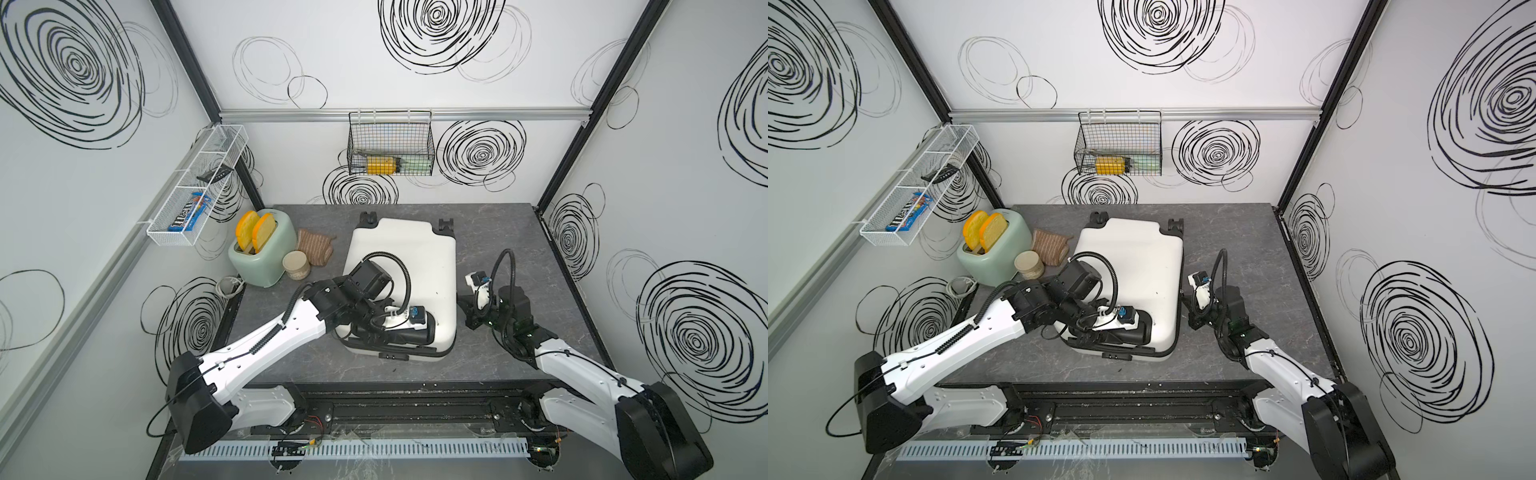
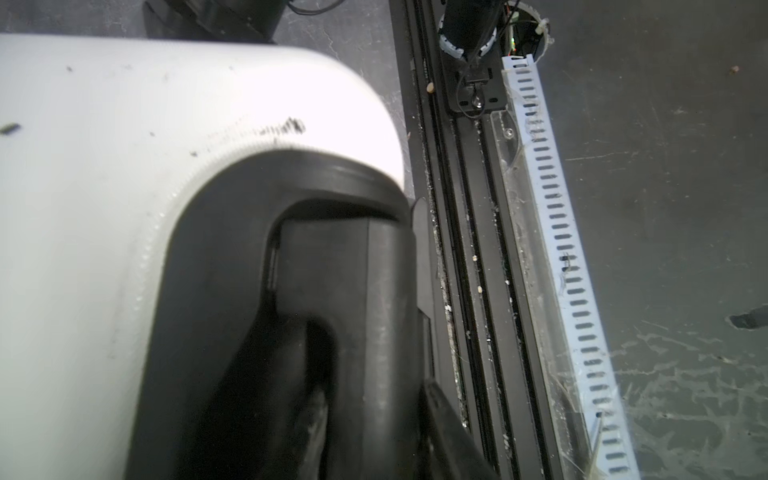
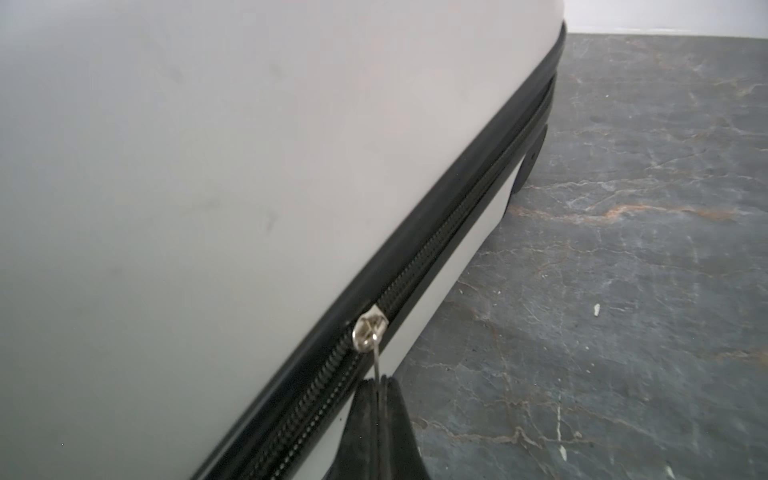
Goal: Open the suitcase zippers
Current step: Place the suitcase at the center of the board, then adjust the suitcase at the center of the board.
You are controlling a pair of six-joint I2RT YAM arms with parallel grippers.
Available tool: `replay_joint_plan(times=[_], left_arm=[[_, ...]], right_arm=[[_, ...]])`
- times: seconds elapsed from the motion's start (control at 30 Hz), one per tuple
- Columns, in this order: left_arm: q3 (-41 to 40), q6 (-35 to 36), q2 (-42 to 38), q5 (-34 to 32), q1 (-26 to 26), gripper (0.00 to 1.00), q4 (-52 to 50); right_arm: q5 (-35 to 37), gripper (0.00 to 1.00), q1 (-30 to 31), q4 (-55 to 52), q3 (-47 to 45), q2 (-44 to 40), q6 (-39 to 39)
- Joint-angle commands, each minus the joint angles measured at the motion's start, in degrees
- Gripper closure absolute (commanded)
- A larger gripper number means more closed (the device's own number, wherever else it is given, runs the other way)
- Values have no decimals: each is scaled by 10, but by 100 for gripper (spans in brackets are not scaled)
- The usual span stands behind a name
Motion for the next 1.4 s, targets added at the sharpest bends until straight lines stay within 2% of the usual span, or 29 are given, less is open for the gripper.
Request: replay_joint_plan(times=[0.0, 0.17, 0.23, 0.3, 0.4, 0.53, 0.63, 0.8, 0.97, 1.07, 1.37], left_arm=[[-6, -18, -37, 21, 10, 51, 80], [-26, -126, -75, 61, 62, 28, 138], [-33, -207, -96, 43, 91, 21, 176], [-34, -290, -115, -4, 126, 16, 209], [-17, -396, -123, -60, 202, 12, 219], [33, -505, -81, -81, 308, 13, 167], [59, -541, -30, -95, 342, 13, 132], [86, -571, 47, -52, 362, 10, 112], [101, -569, 90, -36, 360, 13, 120], [118, -554, 119, -49, 340, 16, 118], [196, -536, 242, -62, 250, 16, 124]], right_arm=[[-11, 100, 6, 59, 33, -3, -20], [-13, 100, 22, 79, -1, -22, -25], [-6, 100, 26, 78, -7, -31, -24], [-6, 100, 28, 80, -12, -38, -25], [-9, 100, 33, 81, -14, -37, -27], [-7, 100, 47, 81, -12, -34, -32], [-2, 100, 63, 83, -12, -32, -36], [13, 100, 89, 83, -12, -29, -37], [21, 100, 120, 101, -14, -31, -32], [38, 100, 152, 107, -10, -27, -28], [159, 100, 277, 162, -9, -12, 11]])
